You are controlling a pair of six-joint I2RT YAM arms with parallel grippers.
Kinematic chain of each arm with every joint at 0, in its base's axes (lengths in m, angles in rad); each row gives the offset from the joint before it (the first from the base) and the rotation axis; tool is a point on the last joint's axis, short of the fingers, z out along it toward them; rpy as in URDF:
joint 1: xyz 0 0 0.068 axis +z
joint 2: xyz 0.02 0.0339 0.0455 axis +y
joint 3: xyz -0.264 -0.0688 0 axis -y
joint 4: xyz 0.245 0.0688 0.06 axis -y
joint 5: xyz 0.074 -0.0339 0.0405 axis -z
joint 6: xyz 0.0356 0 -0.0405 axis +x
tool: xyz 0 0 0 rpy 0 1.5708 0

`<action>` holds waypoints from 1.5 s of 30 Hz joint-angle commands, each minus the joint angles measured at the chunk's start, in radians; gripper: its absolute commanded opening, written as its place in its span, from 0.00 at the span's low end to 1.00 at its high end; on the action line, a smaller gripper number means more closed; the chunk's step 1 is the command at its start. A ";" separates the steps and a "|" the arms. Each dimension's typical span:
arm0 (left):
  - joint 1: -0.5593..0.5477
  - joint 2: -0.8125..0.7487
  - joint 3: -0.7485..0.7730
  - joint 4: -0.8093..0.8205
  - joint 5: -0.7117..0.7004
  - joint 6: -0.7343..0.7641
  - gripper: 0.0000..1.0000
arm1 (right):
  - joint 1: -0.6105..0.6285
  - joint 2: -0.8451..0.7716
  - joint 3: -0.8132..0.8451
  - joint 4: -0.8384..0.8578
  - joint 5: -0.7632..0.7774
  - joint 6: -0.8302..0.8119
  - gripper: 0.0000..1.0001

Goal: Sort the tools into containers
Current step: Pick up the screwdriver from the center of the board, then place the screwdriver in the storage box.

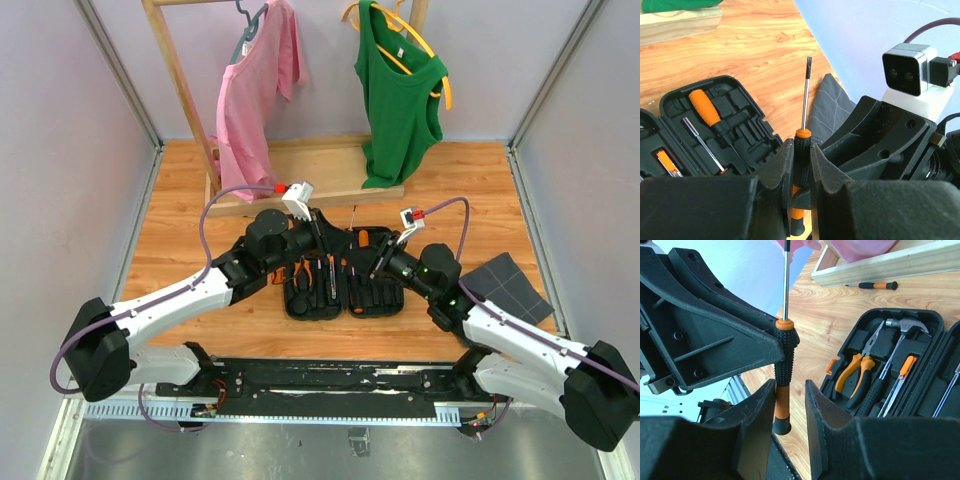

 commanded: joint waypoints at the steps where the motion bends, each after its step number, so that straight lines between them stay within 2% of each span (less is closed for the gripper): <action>1: -0.014 0.004 -0.014 0.053 0.017 -0.006 0.01 | 0.018 0.005 0.002 0.037 -0.012 0.006 0.29; 7: -0.014 0.012 -0.034 0.079 0.017 0.003 0.01 | 0.018 0.002 0.002 0.009 -0.002 0.005 0.19; 14: -0.013 0.016 -0.046 0.095 0.016 0.007 0.28 | 0.018 -0.018 0.003 -0.047 0.027 -0.003 0.08; 21: -0.014 -0.007 -0.055 0.073 -0.031 0.026 0.50 | 0.018 -0.050 0.021 -0.212 0.098 -0.064 0.05; 31: -0.014 -0.061 -0.049 -0.088 -0.166 0.095 0.55 | 0.006 -0.130 0.021 -0.604 0.263 -0.204 0.02; 37: -0.014 -0.055 -0.062 -0.122 -0.211 0.071 0.55 | -0.004 -0.130 0.041 -0.791 0.372 -0.218 0.01; 45: -0.014 -0.035 -0.077 -0.126 -0.233 0.017 0.53 | -0.051 0.030 0.167 -0.938 0.289 -0.344 0.04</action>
